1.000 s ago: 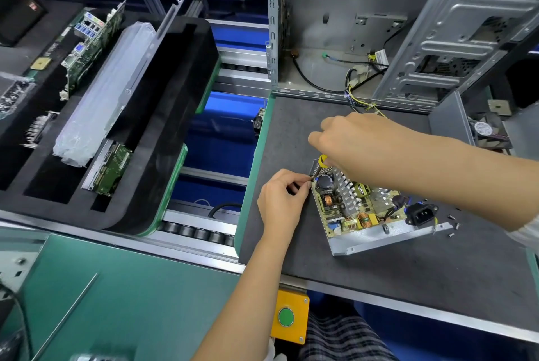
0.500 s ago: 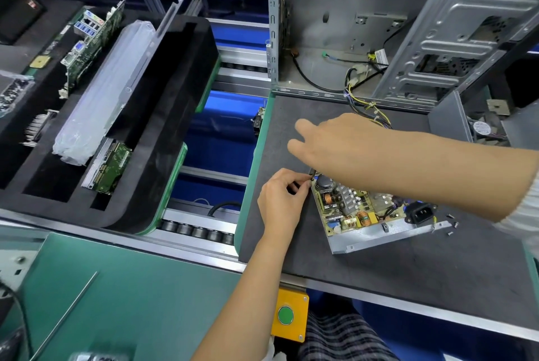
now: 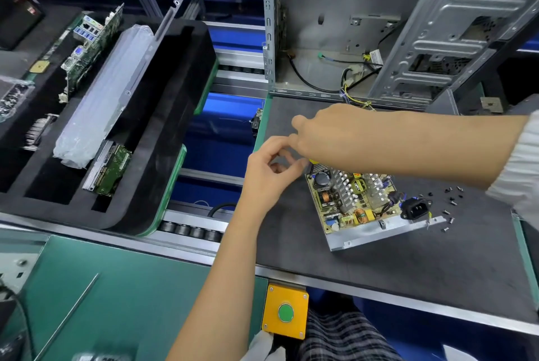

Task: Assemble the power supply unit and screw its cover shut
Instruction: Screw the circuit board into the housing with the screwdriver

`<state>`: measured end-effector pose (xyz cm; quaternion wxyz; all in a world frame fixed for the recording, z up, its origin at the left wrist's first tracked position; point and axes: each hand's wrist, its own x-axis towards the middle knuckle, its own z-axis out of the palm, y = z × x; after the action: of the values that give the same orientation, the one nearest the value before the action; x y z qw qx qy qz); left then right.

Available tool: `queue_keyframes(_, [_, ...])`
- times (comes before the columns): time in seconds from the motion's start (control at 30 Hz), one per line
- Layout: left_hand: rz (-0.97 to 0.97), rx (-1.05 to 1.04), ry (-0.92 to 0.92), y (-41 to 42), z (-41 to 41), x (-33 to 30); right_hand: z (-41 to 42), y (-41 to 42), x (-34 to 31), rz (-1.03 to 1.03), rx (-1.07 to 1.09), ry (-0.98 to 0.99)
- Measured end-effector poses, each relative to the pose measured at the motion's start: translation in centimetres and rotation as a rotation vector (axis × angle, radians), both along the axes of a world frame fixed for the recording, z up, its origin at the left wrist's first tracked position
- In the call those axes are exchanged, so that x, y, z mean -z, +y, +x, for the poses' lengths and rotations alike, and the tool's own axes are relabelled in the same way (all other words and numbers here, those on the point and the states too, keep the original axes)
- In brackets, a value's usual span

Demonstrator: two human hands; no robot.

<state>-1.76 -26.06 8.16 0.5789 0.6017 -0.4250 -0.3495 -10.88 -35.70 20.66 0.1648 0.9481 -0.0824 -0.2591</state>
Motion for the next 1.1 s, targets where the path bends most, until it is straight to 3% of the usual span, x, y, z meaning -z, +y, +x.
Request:
queue_keyframes(0.1, [0.044,0.117,-0.074,-0.6,-0.2,-0.8,0.4,0.5,-0.2,-0.015,0.01,0.035])
queue_keyframes(0.27, [0.05,0.054,-0.006,-1.5,-1.2,-1.1,0.2,0.4,0.3,-0.108,-0.069,0.052])
queue_keyframes(0.43, [0.072,0.144,-0.094,-1.1,-0.7,-0.8,-0.1,0.2,0.4,-0.126,0.038,0.137])
queue_keyframes(0.7, [0.124,0.224,-0.11,-1.3,0.3,-1.6,-0.6,0.3,0.7,0.041,-0.054,-0.009])
queue_keyframes(0.77, [0.107,0.183,-0.109,-1.5,0.2,-1.3,-0.7,0.2,0.1,0.081,0.011,-0.027])
queue_keyframes(0.87, [0.102,0.169,-0.086,-1.8,-0.4,-1.1,-0.9,-0.3,-0.6,0.037,0.149,-0.056])
queue_keyframes(0.97, [0.111,0.234,-0.039,-1.9,-0.4,-1.6,-0.9,0.2,-0.3,-0.031,0.11,-0.041])
queue_keyframes(1.1, [0.093,0.309,-0.067,-1.6,0.6,-2.3,-1.5,0.2,-0.1,0.036,0.073,-0.076])
